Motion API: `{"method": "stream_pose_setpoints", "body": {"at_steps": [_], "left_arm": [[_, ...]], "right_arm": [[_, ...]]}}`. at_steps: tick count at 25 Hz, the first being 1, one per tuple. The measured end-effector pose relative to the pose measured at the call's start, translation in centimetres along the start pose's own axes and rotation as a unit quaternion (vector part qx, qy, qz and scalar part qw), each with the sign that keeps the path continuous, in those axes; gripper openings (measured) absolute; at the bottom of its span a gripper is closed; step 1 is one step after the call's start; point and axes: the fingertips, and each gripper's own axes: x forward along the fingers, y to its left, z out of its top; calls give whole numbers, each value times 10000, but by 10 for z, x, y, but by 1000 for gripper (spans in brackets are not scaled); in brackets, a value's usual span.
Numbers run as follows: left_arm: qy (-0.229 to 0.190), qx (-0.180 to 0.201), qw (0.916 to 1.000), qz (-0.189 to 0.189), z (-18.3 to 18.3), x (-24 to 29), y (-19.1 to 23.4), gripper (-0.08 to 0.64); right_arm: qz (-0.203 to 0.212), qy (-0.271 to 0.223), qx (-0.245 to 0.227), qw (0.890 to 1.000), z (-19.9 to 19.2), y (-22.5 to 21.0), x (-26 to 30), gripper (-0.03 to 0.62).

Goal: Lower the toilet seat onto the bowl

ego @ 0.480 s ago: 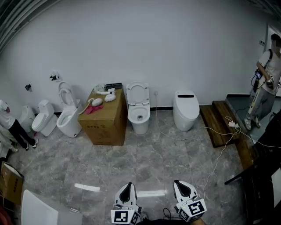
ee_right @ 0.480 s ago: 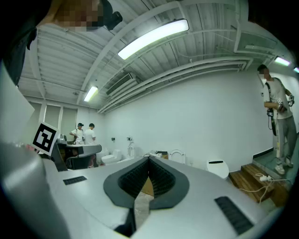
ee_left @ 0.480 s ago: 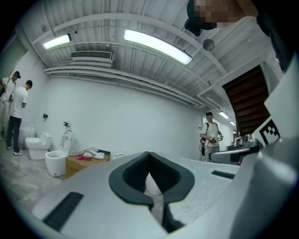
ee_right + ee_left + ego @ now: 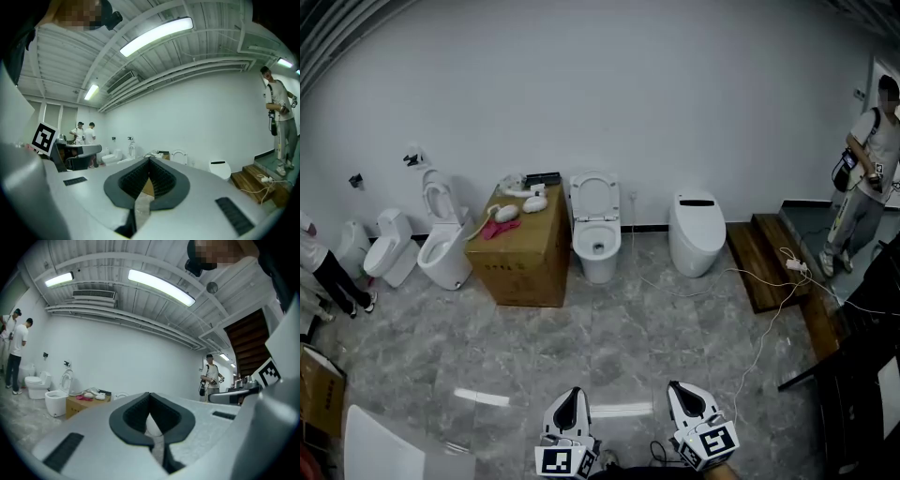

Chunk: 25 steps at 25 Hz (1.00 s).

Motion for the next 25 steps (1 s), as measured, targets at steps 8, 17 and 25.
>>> {"method": "stream_pose_setpoints", "body": {"at_steps": [8, 17, 25], "left_arm": [[-93, -53, 9997, -225, 0, -11, 28, 9], [-53, -112, 9994, -321, -5, -3, 38, 9], [-32, -39, 9997, -247, -4, 21, 45, 9]], "right_arm": [[-53, -14, 113, 9999, -8, 27, 14, 21], [-23, -90, 245, 9997, -1, 36, 38, 21], [17, -115, 232, 9997, 0, 23, 63, 21]]}}
